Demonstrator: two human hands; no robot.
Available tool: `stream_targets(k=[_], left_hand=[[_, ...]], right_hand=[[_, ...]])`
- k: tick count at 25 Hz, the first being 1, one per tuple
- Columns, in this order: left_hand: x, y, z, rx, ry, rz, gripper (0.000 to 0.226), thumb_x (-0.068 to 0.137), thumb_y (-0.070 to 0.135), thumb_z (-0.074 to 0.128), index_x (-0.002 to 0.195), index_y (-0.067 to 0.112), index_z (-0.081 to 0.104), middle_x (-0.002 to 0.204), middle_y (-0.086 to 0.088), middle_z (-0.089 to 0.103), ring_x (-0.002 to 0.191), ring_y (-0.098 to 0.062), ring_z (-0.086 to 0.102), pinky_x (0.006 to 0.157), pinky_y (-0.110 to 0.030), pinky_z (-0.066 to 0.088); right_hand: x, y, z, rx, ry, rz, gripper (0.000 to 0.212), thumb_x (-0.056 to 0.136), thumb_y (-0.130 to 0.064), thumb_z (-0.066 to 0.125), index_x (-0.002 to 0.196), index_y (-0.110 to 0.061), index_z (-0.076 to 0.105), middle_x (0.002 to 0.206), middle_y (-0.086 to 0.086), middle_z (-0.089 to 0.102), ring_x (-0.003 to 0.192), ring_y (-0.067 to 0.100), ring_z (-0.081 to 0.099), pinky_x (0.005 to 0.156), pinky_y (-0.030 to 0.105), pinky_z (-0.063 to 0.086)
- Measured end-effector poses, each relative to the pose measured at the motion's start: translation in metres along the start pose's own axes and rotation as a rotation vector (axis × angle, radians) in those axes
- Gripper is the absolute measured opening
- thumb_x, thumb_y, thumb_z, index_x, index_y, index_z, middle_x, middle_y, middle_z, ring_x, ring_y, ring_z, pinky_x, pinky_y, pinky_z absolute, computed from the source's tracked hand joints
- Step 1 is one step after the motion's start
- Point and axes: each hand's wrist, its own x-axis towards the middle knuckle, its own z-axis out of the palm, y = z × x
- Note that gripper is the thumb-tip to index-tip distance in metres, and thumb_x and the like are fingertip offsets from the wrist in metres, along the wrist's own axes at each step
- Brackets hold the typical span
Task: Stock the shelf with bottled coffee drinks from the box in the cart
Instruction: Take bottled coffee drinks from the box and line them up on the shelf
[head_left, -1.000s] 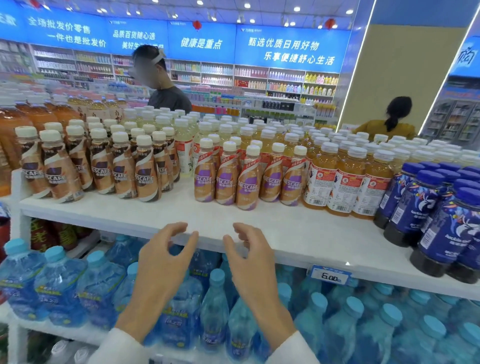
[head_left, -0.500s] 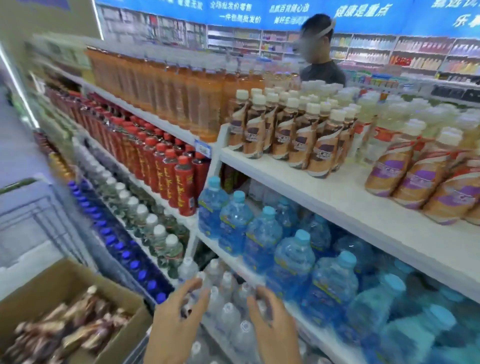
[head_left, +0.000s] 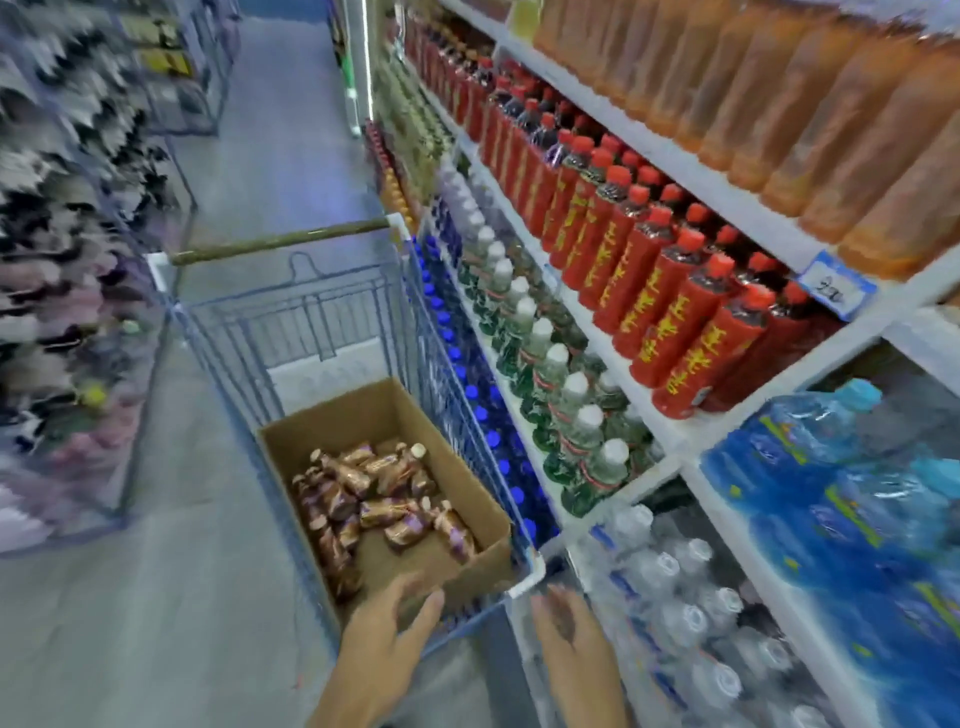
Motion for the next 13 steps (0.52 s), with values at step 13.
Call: stream_targets(k=[13], left_hand=[[0.091,-0.064,-0.021,-0.149,0.159,-0.422,0.039,0.099,0.047,0.06,0.131,0.025,0.058,0.125,0.006,0.068,0.116,-0.016,0.065,0.1,-0.038,0.053]], right_hand=[[0.116,-0.041,0.109,-0.314,-0.413,0.05,0.044,0.099,-0.052,0.055,0.133,-0.025,0.057,0.13,-0.006,0.062,0.116,0.012,0.059,0.091,0.025,0.042]])
